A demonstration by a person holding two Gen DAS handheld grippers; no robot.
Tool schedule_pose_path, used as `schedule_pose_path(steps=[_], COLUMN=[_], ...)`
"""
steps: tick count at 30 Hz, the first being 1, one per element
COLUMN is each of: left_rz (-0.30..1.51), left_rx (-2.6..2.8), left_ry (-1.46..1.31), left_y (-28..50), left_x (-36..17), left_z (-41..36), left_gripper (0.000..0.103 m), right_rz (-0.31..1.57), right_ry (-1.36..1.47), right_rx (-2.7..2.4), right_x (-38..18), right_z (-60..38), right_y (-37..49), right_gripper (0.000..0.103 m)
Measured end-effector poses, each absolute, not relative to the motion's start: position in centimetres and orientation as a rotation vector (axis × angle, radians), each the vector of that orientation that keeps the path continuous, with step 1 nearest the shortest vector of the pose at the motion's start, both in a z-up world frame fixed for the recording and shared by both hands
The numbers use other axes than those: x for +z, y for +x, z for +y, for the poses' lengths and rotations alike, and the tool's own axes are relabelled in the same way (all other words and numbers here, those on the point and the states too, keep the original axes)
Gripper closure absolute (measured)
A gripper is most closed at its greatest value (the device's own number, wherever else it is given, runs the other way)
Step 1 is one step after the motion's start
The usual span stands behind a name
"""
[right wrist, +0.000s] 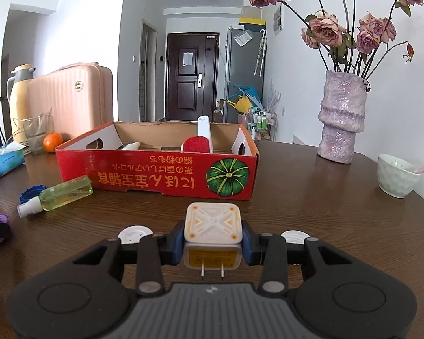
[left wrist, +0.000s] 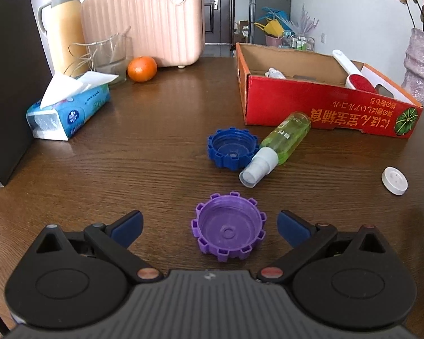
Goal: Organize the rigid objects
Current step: 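Grasp the purple bottle cap with the left tool while the right tool holds the plug adapter, then carry the purple cap and plug adapter over the red box with both tools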
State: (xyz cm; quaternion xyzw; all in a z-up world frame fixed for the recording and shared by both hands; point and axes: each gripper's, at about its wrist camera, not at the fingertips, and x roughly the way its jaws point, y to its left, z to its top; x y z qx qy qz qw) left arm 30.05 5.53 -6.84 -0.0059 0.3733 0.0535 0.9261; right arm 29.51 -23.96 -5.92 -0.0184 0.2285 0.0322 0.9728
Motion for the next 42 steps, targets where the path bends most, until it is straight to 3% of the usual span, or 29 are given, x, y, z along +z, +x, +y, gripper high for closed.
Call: schedule_pose_path(steps=[9, 15, 16, 42], left_rz=[0.77, 0.771, 0.763, 0.634], left_rx=[0.115, 0.094, 0.087, 0.045], left_ry=[-0.024, -0.017, -0.012, -0.032], left_y=[30.3, 30.3, 30.1, 27.2], left_x=[-7.2, -7.3, -7.2, -3.9], left_z=[5.6, 5.4, 5.2, 3.4], left_gripper=[0.006, 0.036, 0.05, 0.049], right_rz=[0.449, 0.447, 0.447, 0.416], right_ry=[-0.043, -0.039, -0.039, -0.004], right_rx=[0.054, 0.043, 0.043, 0.078], right_x=[-5.9, -5.9, -5.9, -4.9], right_z=[-23.7, -23.7, -23.7, -21.1], right_y=[29.1, 29.0, 29.0, 27.2], right_gripper=[0.065, 0.065, 0.065, 0.065])
